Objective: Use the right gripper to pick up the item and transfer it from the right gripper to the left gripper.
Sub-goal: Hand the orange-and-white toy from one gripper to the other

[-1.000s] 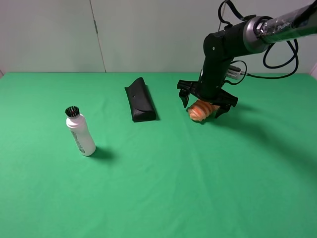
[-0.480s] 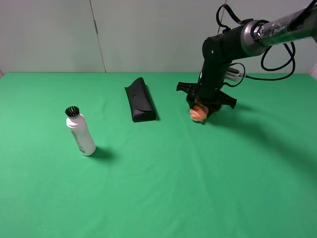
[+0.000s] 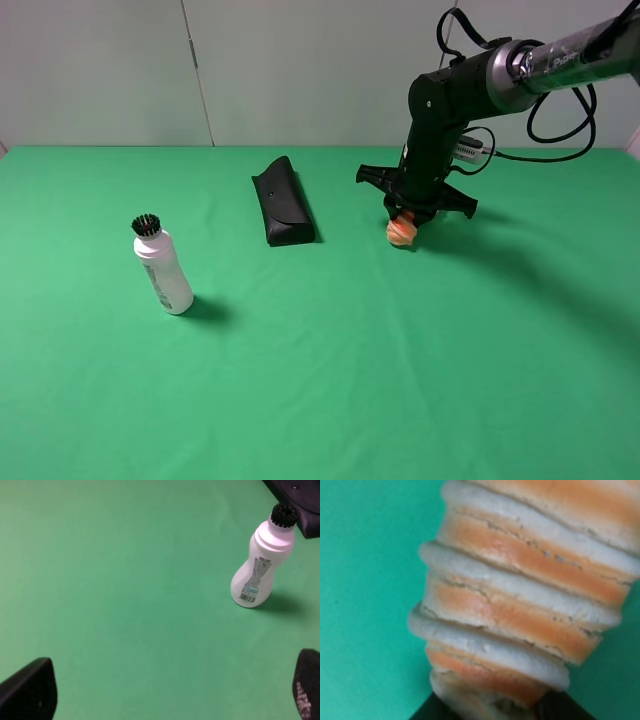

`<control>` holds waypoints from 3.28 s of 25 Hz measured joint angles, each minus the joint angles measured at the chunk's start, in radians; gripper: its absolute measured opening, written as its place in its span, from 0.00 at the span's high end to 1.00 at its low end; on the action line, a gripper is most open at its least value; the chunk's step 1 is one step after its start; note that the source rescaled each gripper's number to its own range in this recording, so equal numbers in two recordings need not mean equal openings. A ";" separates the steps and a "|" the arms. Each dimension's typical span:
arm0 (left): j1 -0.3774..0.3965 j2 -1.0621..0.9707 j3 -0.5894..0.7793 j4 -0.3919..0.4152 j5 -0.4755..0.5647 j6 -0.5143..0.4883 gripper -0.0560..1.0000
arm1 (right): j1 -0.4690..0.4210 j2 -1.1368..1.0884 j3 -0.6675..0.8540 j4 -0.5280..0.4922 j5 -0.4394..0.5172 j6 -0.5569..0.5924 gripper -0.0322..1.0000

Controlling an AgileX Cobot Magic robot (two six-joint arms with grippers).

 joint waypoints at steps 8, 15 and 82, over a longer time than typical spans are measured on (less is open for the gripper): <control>0.000 0.000 0.000 0.000 0.000 0.000 0.00 | 0.000 -0.087 0.000 0.017 0.024 -0.302 0.91; 0.000 0.000 0.000 0.000 0.000 0.000 0.00 | 0.000 -0.258 0.060 0.120 0.092 -0.795 0.91; 0.000 0.036 -0.014 -0.133 -0.011 0.150 0.00 | 0.229 -0.876 0.580 0.339 0.041 -1.750 0.95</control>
